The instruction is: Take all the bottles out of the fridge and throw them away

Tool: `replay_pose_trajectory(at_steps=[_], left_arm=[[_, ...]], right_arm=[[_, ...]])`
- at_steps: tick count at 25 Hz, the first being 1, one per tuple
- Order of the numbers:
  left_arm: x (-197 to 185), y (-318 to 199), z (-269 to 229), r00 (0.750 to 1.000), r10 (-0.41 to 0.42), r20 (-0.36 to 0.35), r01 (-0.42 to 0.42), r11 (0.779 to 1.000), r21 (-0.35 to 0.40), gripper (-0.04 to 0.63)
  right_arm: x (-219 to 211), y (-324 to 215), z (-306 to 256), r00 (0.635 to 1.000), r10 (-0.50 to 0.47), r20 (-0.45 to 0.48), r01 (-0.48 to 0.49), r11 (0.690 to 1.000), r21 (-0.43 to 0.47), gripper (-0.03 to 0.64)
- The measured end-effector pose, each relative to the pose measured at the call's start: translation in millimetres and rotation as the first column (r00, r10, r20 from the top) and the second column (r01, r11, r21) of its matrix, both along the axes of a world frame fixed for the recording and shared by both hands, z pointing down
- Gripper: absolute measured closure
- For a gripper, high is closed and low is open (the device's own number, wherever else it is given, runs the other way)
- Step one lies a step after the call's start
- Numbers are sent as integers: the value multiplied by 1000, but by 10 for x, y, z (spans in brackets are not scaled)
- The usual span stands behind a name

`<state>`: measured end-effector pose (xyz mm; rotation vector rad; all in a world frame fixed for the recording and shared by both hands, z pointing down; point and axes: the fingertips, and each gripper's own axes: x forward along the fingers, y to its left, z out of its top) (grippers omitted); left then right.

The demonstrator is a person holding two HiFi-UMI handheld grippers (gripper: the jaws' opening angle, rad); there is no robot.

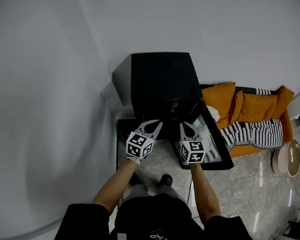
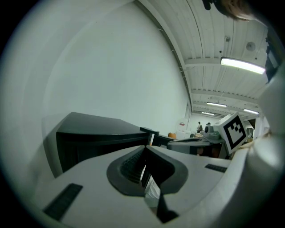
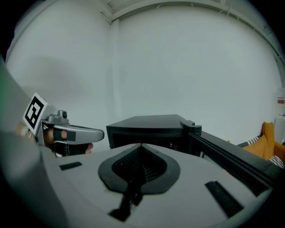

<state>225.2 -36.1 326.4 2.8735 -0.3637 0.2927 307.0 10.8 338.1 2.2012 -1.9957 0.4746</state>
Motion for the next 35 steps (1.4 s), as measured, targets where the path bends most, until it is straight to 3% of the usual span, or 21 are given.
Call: replay_pose_trajectory(at_steps=[16,29,35], left_arm=[[-81,107,511,999,23,38,-21,998,-66,594],[13,-179,754,1000,-1,5,1,1000,-12,594],[44,-338,1095,1000,-21,-10,21,1000,17,594]], right_arm=[[-129,-52,496,1000,20,22,-19,998,-54,609],[205,-442,880,993,108,-48,-108,994,-2,603],[427,-658,1402,987,157,-27,-157,988,13,466]])
